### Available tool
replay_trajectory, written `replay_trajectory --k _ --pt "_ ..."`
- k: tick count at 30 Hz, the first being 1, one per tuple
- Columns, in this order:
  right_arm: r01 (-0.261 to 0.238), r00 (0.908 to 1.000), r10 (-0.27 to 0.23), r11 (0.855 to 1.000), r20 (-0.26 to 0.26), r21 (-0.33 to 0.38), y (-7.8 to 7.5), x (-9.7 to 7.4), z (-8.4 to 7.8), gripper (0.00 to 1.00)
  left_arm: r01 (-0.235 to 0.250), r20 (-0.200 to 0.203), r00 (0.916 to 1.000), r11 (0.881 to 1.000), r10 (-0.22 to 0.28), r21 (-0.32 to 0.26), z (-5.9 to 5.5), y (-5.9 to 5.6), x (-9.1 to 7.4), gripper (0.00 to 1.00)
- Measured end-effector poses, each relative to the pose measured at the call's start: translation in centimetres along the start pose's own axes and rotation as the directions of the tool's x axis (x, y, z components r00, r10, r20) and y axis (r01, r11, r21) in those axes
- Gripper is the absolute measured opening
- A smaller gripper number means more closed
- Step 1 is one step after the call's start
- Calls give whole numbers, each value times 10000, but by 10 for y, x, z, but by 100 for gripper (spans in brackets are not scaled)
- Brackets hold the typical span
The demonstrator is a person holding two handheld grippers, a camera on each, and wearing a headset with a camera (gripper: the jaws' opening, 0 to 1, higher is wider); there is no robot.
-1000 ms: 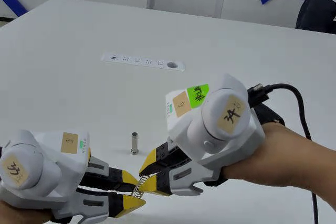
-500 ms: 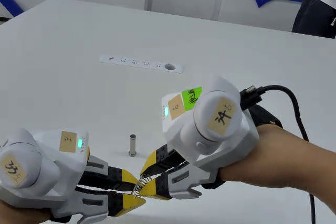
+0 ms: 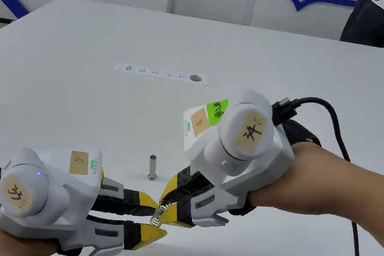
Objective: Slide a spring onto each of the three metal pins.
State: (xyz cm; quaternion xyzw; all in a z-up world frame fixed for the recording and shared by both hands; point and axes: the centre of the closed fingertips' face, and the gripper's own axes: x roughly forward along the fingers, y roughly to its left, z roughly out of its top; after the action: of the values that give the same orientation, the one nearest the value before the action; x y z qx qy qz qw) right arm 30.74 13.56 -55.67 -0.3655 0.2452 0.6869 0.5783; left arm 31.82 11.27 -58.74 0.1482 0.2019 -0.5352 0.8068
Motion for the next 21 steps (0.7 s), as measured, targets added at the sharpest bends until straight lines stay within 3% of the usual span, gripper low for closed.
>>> replay_trajectory --k 10,21 --pt "195 9996 -197 9998 -212 -107 -18 -7 -1 12 -546 69 9985 9966 551 -620 -9 13 -12 32" --pt "803 9963 -804 9968 -294 -63 -61 -21 7 12 -1279 223 9910 9816 1323 -1420 -17 26 -24 46"
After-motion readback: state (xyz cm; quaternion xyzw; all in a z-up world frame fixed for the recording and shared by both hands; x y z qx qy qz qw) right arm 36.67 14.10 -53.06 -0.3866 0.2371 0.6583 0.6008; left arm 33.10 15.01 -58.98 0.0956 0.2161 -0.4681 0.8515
